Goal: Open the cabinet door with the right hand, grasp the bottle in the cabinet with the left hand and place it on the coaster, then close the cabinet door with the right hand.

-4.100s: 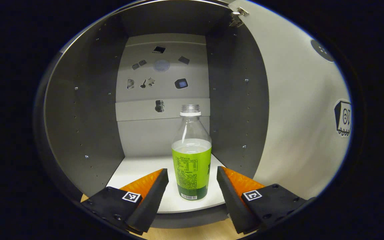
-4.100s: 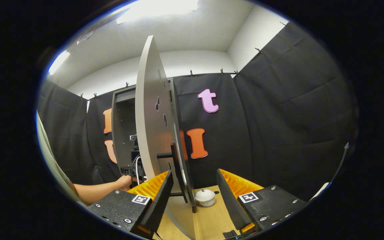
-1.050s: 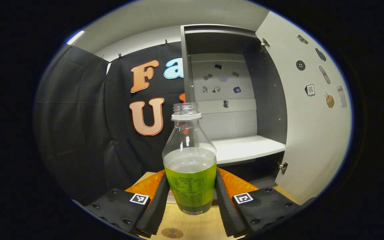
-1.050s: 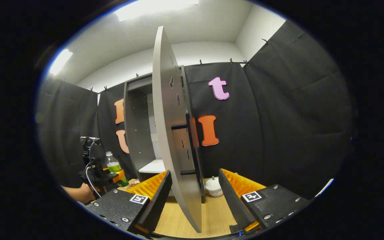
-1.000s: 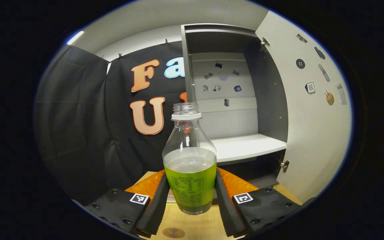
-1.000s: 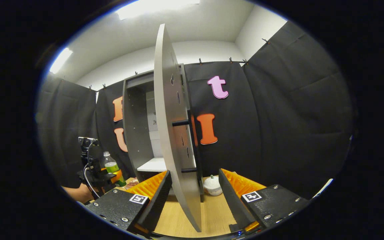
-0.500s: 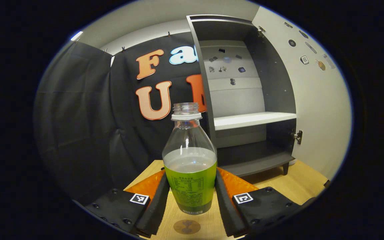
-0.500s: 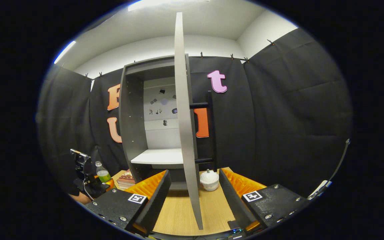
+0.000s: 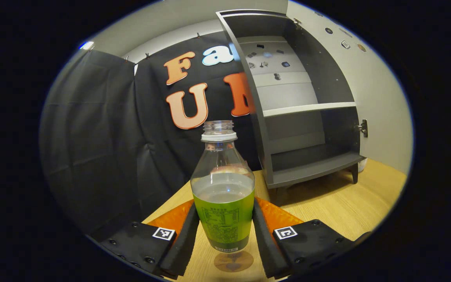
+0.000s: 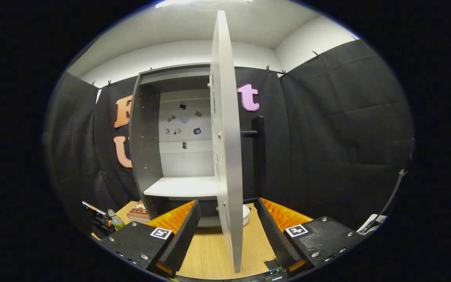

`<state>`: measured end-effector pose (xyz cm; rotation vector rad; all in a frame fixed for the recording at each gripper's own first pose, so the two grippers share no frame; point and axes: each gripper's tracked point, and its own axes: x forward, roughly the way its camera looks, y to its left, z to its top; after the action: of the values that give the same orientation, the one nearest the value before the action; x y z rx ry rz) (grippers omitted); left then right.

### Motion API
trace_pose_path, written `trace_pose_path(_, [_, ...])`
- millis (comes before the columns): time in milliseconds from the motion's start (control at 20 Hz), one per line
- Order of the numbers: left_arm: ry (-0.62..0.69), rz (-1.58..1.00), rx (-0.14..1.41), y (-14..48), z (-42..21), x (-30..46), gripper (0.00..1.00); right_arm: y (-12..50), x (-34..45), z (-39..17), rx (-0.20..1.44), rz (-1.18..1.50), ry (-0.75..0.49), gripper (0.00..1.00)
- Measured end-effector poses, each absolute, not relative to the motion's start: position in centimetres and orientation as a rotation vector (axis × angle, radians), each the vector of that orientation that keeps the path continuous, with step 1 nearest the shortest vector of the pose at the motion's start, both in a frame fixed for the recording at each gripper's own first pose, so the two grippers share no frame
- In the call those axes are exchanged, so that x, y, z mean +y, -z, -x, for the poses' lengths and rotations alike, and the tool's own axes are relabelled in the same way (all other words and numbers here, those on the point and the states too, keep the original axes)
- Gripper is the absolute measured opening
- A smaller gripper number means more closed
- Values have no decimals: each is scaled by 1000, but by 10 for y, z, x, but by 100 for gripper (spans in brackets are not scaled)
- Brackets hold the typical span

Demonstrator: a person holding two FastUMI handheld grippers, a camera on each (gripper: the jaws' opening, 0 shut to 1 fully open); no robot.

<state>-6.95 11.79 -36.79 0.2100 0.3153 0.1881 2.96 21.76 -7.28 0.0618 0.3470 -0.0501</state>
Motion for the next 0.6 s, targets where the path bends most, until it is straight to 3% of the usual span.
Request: trace_pose_path(600, [-271,-94,410,435,92,134,78,63,216,-27,360,-6,86,89])
